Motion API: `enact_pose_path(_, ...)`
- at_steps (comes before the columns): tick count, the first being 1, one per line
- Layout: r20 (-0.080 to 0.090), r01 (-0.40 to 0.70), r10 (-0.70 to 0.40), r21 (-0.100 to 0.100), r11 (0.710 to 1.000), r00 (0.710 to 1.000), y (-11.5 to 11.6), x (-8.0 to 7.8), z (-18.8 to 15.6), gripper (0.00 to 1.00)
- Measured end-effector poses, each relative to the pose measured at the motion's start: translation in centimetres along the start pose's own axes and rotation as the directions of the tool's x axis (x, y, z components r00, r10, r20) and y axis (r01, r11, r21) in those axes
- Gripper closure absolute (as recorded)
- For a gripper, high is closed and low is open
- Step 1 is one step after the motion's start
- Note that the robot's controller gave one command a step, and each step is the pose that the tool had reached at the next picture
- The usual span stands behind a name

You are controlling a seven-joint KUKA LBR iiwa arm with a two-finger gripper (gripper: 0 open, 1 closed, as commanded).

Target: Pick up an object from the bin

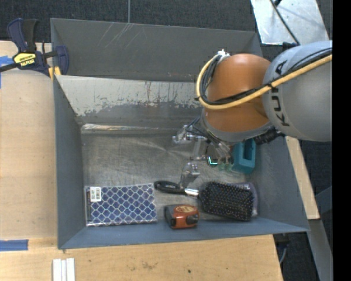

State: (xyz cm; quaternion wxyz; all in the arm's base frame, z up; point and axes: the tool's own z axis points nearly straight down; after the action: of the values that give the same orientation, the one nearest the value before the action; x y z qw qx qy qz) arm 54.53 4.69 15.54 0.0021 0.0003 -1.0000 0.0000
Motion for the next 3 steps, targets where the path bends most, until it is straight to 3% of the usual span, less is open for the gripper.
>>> enact_pose_path(1, 0.007, -0.001, 0.001, 0.0, 1.0, 1.0, 0.0, -0.2, -0.3, 0.0)
enact_pose_path(2, 0.013, 0.078, -0.078, 0.001, 0.997, 0.997, 0.5, 1.4, 1.1, 0.0)
enact_pose_path(3, 0.038, 0.296, -0.296, 0.007, 0.955, 0.954, -1.3, 5.2, 7.9, 1.0)
